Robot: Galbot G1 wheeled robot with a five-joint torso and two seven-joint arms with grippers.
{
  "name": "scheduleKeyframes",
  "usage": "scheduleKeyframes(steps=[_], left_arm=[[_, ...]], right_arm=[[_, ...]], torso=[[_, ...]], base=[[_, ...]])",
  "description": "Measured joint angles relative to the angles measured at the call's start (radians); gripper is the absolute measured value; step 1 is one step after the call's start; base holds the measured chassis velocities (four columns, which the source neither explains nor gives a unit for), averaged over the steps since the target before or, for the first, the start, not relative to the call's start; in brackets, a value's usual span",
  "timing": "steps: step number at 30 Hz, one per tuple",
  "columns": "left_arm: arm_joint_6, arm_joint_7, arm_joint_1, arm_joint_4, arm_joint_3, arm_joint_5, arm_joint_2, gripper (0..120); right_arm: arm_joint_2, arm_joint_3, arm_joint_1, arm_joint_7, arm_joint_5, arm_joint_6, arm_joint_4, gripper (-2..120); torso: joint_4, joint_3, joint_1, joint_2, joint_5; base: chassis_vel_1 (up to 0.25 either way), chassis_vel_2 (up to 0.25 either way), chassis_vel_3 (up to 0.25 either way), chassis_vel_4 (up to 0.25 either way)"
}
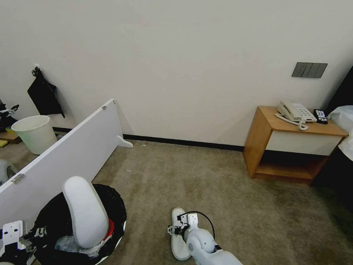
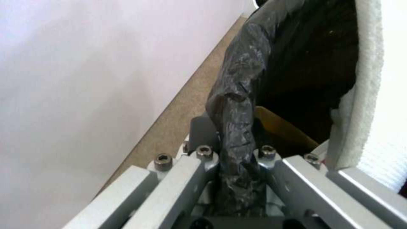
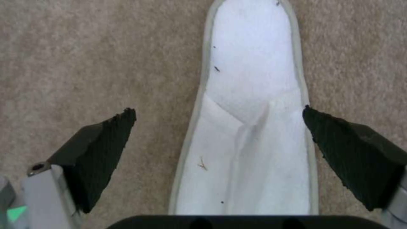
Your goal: Pick up the trash bin, then pick up the garbage from the floor and place it into the trash bin.
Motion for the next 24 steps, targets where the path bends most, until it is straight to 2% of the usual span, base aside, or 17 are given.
scheduleKeyframes(steps=[6,7,8,11,12,14,15,17,18,20,21,23,24], left_arm=[[0.000,0.000,-0.002,0.000,0.000,-0.001,0.001,3],[0.000,0.000,-0.002,0.000,0.000,-0.003,0.001,3],[0.000,0.000,-0.002,0.000,0.000,-0.003,0.001,3],[0.000,0.000,-0.001,-0.002,0.000,-0.008,0.001,3],[0.000,0.000,-0.001,-0.002,0.000,-0.008,0.001,3],[0.000,0.000,-0.001,-0.002,-0.001,-0.009,0.002,3],[0.000,0.000,-0.001,-0.002,-0.001,-0.009,0.002,3],[0.000,0.000,0.001,-0.003,-0.001,-0.009,0.002,3],[0.000,0.000,0.001,-0.003,-0.001,-0.009,0.002,3],[0.000,0.000,0.001,-0.004,-0.001,-0.009,0.001,3],[0.000,0.000,0.001,-0.004,-0.001,-0.009,0.001,3],[0.000,0.000,0.001,-0.006,-0.002,-0.012,0.003,3],[0.000,0.000,0.001,-0.006,-0.002,-0.012,0.003,3]], right_arm=[[-0.002,0.001,0.000,-0.007,0.018,-0.002,-0.002,97],[-0.003,0.001,0.000,-0.015,0.024,-0.002,-0.005,92],[-0.003,0.001,0.000,-0.015,0.024,-0.002,-0.005,92],[-0.006,0.001,-0.003,-0.018,0.045,-0.005,-0.010,76],[-0.006,0.001,-0.003,-0.018,0.045,-0.005,-0.010,76],[-0.009,0.005,-0.006,-0.020,0.054,-0.005,-0.013,65],[-0.009,0.005,-0.006,-0.020,0.054,-0.005,-0.013,65],[-0.012,0.009,-0.009,-0.020,0.061,-0.006,-0.016,54],[-0.012,0.009,-0.009,-0.020,0.061,-0.006,-0.016,54],[-0.016,0.012,-0.013,-0.019,0.067,-0.009,-0.016,44],[-0.016,0.012,-0.013,-0.019,0.067,-0.009,-0.016,44],[-0.024,0.015,-0.021,-0.018,0.070,-0.012,-0.016,32],[-0.024,0.015,-0.021,-0.018,0.070,-0.012,-0.016,32]], torso=[[0.0000,0.000,0.000,0.000,0.0000],[0.0000,0.000,0.000,0.000,0.0000],[0.0000,0.000,0.000,0.000,0.0000],[0.0000,0.000,0.000,0.000,0.0000],[0.0000,0.000,0.000,0.000,0.0000],[0.0000,0.000,0.000,0.000,0.0000],[0.0000,0.000,0.000,0.000,0.0000],[0.0000,0.000,0.000,0.000,0.0001],[0.0000,0.000,0.000,0.000,0.0001],[0.0000,0.000,0.000,0.000,0.0000],[0.0000,0.000,0.000,0.000,0.0000],[0.0000,0.000,0.000,0.000,0.0000],[0.0000,0.000,0.000,0.000,0.0000]], base=[[0.000,0.000,0.000,0.000],[0.000,0.000,0.000,0.000],[0.000,0.000,0.000,0.000],[0.000,0.000,0.000,0.000],[0.000,0.000,0.000,0.000],[0.000,0.000,0.000,0.000],[0.000,0.000,0.000,0.000],[0.000,0.000,0.000,0.000],[0.000,0.000,0.000,0.000],[0.000,0.000,0.000,0.000],[0.000,0.000,0.000,0.000],[0.000,0.000,0.000,0.000],[0.000,0.000,0.000,0.000]])
